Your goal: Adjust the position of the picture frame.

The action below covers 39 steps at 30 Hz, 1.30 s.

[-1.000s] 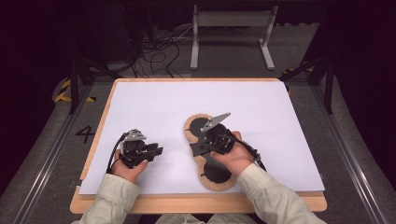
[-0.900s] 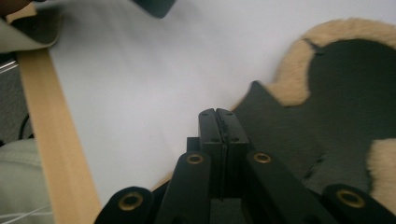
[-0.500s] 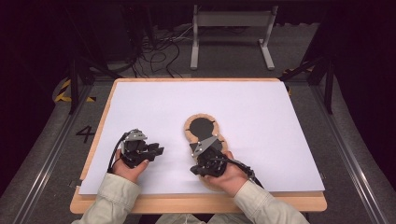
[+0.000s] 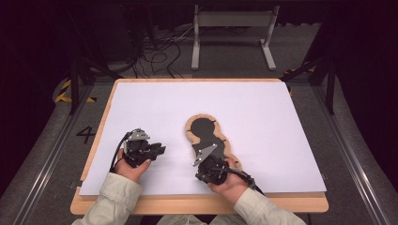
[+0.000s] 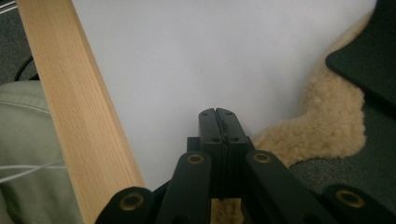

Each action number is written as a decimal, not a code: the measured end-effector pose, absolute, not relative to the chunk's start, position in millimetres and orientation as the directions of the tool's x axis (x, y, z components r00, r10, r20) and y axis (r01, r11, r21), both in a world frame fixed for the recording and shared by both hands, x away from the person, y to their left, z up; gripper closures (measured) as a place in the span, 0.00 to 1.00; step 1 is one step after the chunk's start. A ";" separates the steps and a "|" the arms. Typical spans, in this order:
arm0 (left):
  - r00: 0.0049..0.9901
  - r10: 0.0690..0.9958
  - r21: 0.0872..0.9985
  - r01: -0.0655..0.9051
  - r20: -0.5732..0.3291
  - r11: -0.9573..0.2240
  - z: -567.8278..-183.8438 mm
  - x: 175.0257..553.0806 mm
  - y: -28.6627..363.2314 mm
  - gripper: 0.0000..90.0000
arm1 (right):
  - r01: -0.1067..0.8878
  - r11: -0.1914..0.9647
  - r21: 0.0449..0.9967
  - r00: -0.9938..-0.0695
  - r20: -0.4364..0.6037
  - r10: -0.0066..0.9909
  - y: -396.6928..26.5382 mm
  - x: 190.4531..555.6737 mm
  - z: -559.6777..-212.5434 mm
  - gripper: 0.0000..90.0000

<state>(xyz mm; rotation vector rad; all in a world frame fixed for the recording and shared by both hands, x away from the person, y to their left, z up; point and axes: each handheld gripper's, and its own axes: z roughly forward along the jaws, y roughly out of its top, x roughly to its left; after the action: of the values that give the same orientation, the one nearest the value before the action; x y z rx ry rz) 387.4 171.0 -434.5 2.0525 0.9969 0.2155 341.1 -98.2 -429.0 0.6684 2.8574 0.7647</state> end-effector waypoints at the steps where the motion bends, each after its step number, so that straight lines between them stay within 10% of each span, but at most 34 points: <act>1: 0.672 0.716 0.742 0.575 -0.188 -0.345 -434.5 387.8 171.0 0.79 | 0.392 0.774 0.498 -0.895 0.010 0.446 -101.9 341.9 -428.8 1.00; 20: 0.667 0.722 0.740 0.577 -0.183 -0.345 -435.5 388.3 169.6 0.72 | 0.538 0.703 0.466 -0.790 -0.013 0.613 -172.3 362.8 -424.0 1.00; 39: 0.634 0.752 0.741 0.590 -0.179 -0.321 -437.6 373.6 188.4 0.61 | 0.506 0.659 0.556 -0.779 -0.032 0.626 -147.9 434.6 -364.2 1.00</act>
<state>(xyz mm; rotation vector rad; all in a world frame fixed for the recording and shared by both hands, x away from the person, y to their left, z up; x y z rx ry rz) 373.6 188.4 -437.6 2.0327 1.0492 0.2503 434.6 -147.9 -364.2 0.9198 2.6554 0.7906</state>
